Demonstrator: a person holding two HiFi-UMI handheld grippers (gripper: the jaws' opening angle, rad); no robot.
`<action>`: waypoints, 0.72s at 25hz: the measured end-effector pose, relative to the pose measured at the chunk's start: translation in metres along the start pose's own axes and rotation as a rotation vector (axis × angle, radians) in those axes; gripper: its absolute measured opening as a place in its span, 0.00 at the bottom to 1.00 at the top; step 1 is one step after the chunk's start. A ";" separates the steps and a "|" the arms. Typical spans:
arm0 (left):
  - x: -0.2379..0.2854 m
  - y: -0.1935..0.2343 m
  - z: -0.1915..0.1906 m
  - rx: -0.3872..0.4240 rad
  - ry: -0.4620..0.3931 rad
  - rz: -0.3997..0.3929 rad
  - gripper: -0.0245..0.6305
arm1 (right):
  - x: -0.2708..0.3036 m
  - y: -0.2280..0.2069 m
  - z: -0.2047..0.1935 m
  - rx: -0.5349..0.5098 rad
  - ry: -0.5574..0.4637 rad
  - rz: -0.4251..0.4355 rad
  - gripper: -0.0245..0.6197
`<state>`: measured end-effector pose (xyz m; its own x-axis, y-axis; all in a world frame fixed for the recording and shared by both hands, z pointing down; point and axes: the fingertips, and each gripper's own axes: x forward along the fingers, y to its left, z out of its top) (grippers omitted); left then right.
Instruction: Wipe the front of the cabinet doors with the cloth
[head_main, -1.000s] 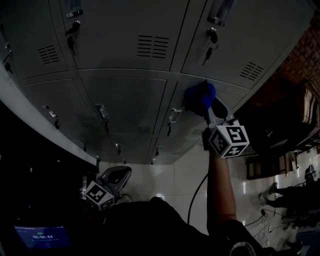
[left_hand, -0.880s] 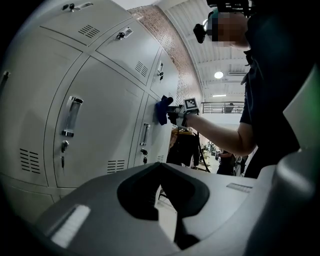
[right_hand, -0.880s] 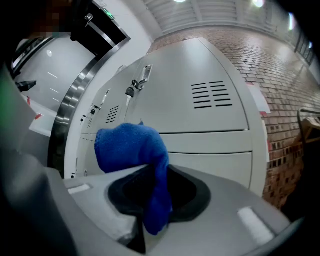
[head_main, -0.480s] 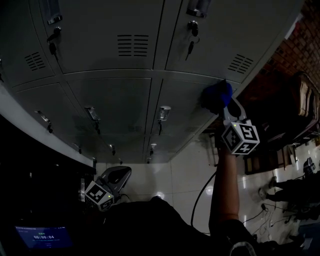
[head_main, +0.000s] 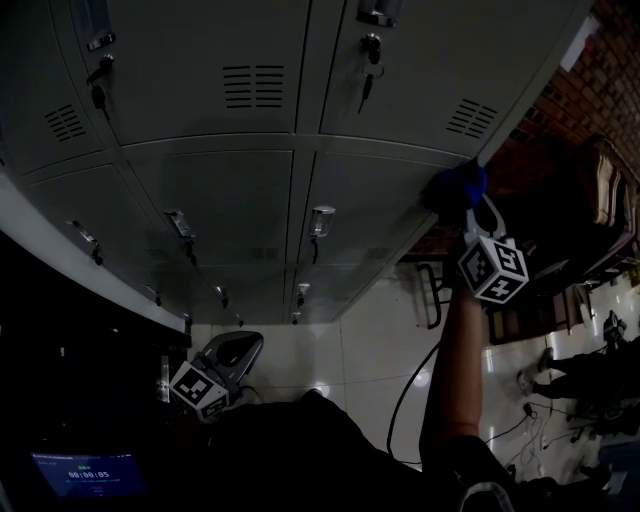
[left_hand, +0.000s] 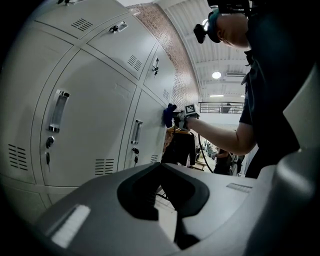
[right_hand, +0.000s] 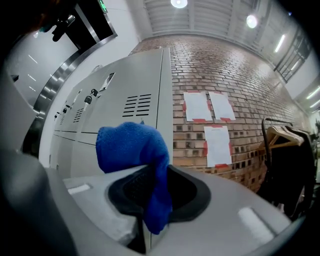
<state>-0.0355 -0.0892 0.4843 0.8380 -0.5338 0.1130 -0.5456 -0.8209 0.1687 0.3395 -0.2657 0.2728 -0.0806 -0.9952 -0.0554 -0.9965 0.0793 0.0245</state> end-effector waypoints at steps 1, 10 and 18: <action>-0.001 -0.001 0.000 0.000 0.000 0.000 0.04 | -0.002 0.001 0.001 0.001 -0.006 -0.004 0.15; -0.027 0.003 0.000 0.003 -0.004 0.035 0.04 | -0.020 0.096 0.002 0.011 -0.050 0.155 0.15; -0.059 0.006 -0.004 0.003 -0.003 0.077 0.04 | -0.001 0.212 -0.029 -0.008 0.006 0.372 0.15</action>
<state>-0.0884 -0.0616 0.4822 0.7938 -0.5957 0.1226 -0.6081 -0.7783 0.1563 0.1290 -0.2495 0.3066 -0.4368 -0.8989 -0.0354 -0.8991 0.4350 0.0493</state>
